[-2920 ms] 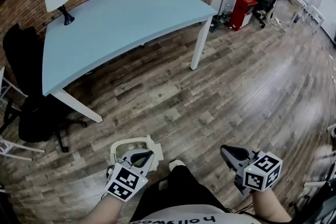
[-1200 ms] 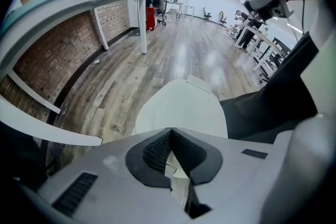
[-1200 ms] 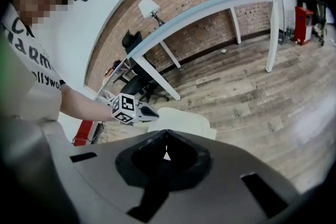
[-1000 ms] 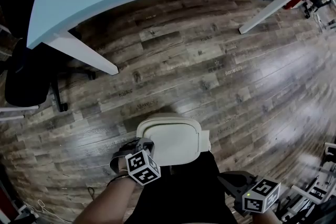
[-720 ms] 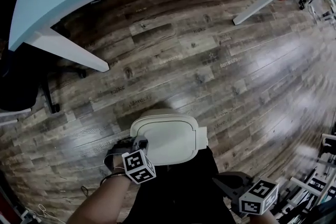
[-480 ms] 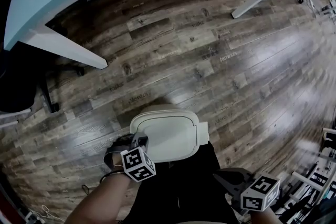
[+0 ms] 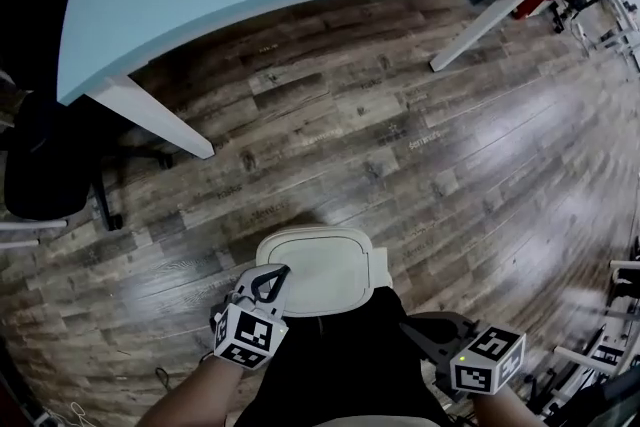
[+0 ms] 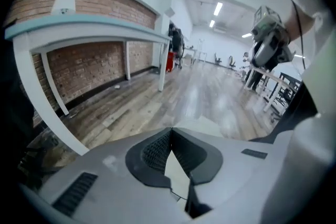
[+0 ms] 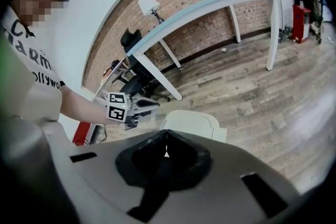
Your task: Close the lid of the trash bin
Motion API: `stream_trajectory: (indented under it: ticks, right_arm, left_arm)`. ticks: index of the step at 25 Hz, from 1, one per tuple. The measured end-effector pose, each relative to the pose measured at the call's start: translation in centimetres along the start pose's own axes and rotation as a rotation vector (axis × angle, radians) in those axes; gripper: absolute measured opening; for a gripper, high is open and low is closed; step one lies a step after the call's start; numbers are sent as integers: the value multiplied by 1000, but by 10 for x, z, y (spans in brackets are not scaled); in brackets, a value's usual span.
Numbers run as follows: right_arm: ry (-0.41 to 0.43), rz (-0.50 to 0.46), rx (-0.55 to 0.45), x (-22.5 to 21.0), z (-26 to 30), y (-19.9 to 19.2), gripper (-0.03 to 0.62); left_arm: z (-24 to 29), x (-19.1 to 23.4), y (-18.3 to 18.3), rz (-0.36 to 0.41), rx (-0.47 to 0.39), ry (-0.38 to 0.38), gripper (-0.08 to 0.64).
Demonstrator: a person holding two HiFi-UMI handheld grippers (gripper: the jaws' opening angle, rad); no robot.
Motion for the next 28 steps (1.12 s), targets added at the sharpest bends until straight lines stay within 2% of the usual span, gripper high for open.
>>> stream_trajectory:
  ticks: [5, 7, 10, 12, 14, 18, 24, 26, 28]
  right_arm:
    - [-39, -124, -175, 17, -26, 87, 8]
    - [-53, -183, -259, 26, -45, 117, 8]
    - [-88, -255, -424, 34, -86, 155, 8]
    - [-103, -293, -532, 39, -118, 172, 8]
    - [-125, -353, -595, 44, -151, 184, 8]
    - [-212, -504, -643, 52, -207, 197, 8]
    - [-137, -607, -628, 66, -233, 185, 8]
    - [-116, -651, -617, 70, -234, 178, 8]
    - [-72, -656, -625, 71, -234, 171, 8]
  left_arm:
    - [-106, -16, 86, -76, -183, -40, 6]
    - [-147, -26, 111, -114, -283, -51, 6]
    - [-192, -39, 136, -140, -456, 0, 6]
    - [-211, -51, 144, -156, -504, 33, 6]
    - [-225, -68, 152, -177, -532, 36, 6]
    - [-242, -107, 174, -193, -581, 3, 6]
    - [-260, -162, 215, -198, -676, -43, 6]
    - [-265, -175, 229, -199, -732, -28, 6]
    - [-268, -184, 238, -191, -784, 0, 6]
Point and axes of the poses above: the fingertips, and each gripper's own axes: z forward along the fingers, x to its left, y out of its top, the point moved 8 cm from there along -z, backward along the fingers, and after that the axes turned 14 degrees about -z, right-handed, at the moved point
